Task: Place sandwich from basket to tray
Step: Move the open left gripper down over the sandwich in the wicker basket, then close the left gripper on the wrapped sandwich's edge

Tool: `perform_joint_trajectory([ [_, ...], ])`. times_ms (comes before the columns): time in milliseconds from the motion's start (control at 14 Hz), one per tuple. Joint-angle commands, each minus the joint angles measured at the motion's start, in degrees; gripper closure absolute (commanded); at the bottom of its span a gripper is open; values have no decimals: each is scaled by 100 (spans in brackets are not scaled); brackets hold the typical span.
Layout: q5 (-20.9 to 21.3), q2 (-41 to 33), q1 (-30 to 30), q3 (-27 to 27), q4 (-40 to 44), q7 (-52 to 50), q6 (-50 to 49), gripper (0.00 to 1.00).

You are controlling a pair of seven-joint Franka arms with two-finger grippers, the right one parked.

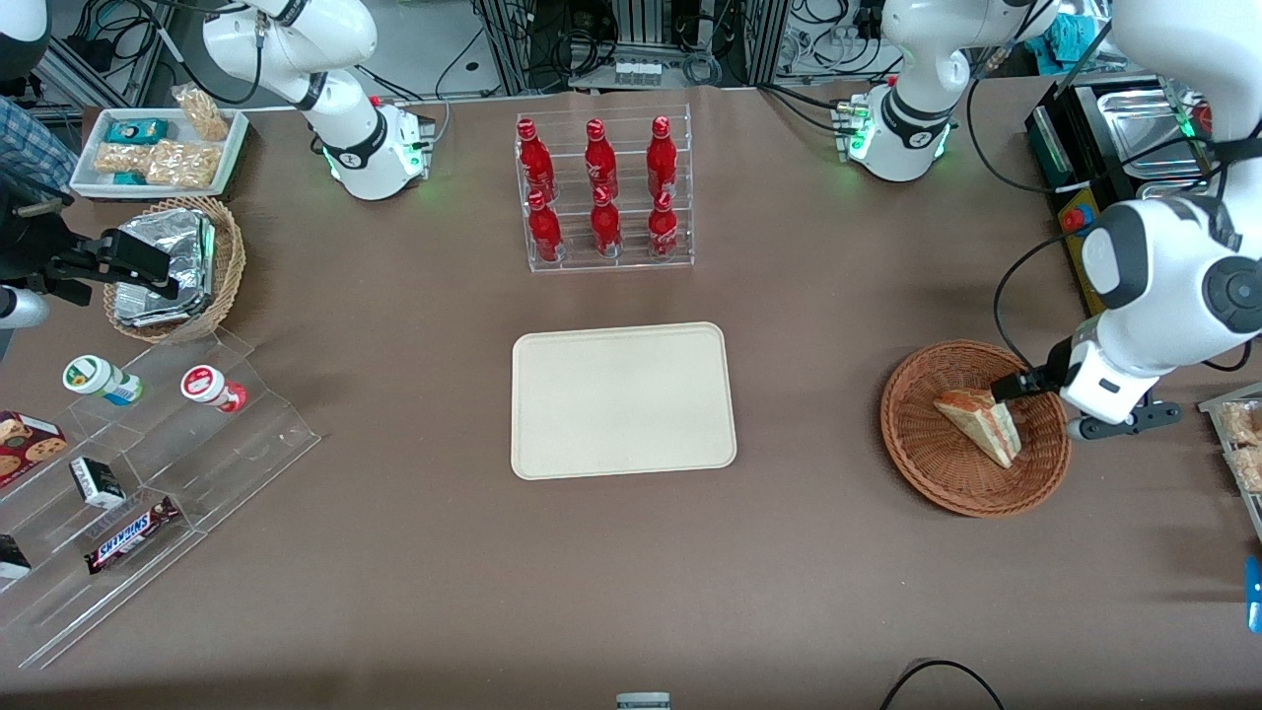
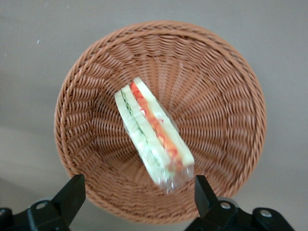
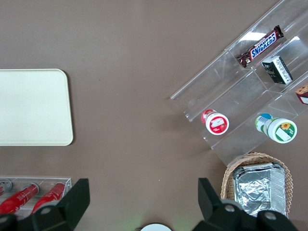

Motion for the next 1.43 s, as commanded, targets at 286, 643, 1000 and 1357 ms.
perform_joint_trajectory([
  [286,-108,398,-42,-65,-16,-2842,544,0],
  [643,-143,784,-50,-83,-16,-3230,772,0],
  [1000,-65,804,-349,-83,36,-3759,547,94],
  [1357,-56,259,-708,-83,449,-2734,-885,100],
])
